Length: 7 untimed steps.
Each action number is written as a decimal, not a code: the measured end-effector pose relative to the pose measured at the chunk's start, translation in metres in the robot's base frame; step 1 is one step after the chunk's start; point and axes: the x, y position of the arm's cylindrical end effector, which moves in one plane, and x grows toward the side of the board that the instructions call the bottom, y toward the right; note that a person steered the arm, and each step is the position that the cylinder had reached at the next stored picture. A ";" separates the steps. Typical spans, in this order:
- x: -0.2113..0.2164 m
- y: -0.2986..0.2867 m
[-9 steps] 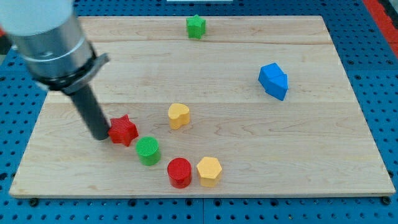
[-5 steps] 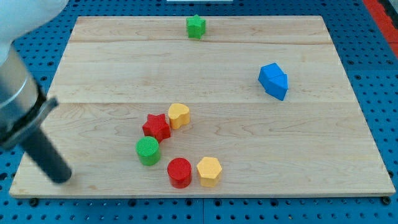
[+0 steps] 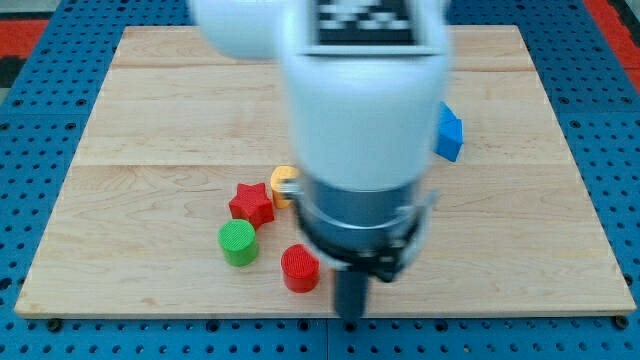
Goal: Move the yellow hexagon above the red circle
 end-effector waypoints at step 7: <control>-0.002 -0.003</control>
